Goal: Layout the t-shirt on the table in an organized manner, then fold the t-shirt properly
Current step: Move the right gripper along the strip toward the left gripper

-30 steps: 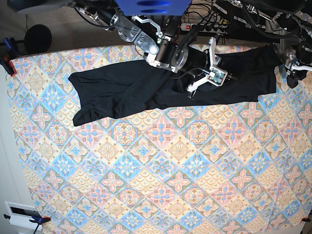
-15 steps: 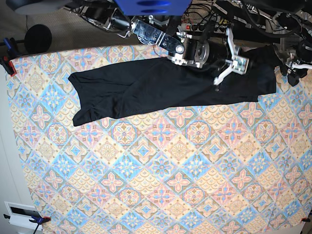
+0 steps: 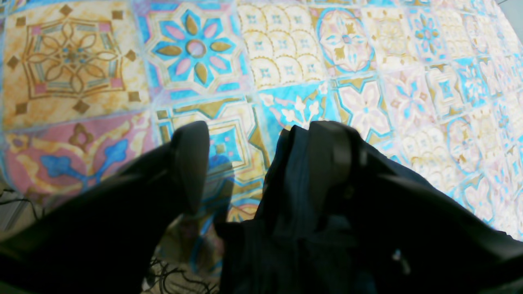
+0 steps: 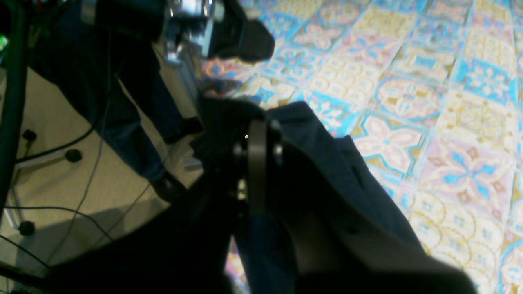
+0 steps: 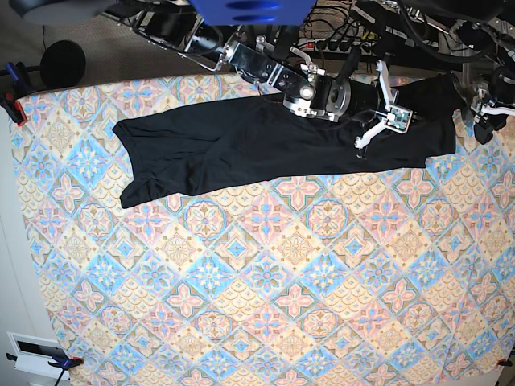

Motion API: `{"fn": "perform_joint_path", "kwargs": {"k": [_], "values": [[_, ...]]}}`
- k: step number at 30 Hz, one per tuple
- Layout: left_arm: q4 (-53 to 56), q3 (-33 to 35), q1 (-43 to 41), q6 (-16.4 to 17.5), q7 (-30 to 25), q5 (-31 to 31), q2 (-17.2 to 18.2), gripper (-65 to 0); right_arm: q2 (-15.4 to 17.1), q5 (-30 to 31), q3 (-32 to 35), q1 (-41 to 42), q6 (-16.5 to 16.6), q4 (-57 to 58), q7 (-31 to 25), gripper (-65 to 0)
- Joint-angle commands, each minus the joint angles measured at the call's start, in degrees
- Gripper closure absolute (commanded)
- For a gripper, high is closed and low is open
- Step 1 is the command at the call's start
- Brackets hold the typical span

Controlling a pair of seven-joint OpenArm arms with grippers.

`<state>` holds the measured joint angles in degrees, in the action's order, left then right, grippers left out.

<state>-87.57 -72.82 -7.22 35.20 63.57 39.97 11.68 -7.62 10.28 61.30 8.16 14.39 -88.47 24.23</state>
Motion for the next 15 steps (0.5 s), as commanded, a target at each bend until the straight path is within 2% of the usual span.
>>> {"fn": "perform_joint_path", "kwargs": {"k": [1, 6, 15], "values": [[-0.9, -0.2, 0.5, 0.2, -1.1, 1.1, 1.2, -37.5, -1.0, 0.4, 0.1, 1.6, 0.2, -0.5, -2.1, 0.0], [-0.9, -0.2, 0.8, 0.2, -1.1, 1.1, 1.2, -37.5, -1.4, 0.4, -0.2, 3.2, 0.2, 0.9, -4.0, 0.0], [-0.9, -0.2, 0.8, 0.2, -1.1, 1.1, 1.2, -37.5, -1.4, 0.4, -0.1, 3.0, 0.2, 1.7, -4.1, 0.0]]}}
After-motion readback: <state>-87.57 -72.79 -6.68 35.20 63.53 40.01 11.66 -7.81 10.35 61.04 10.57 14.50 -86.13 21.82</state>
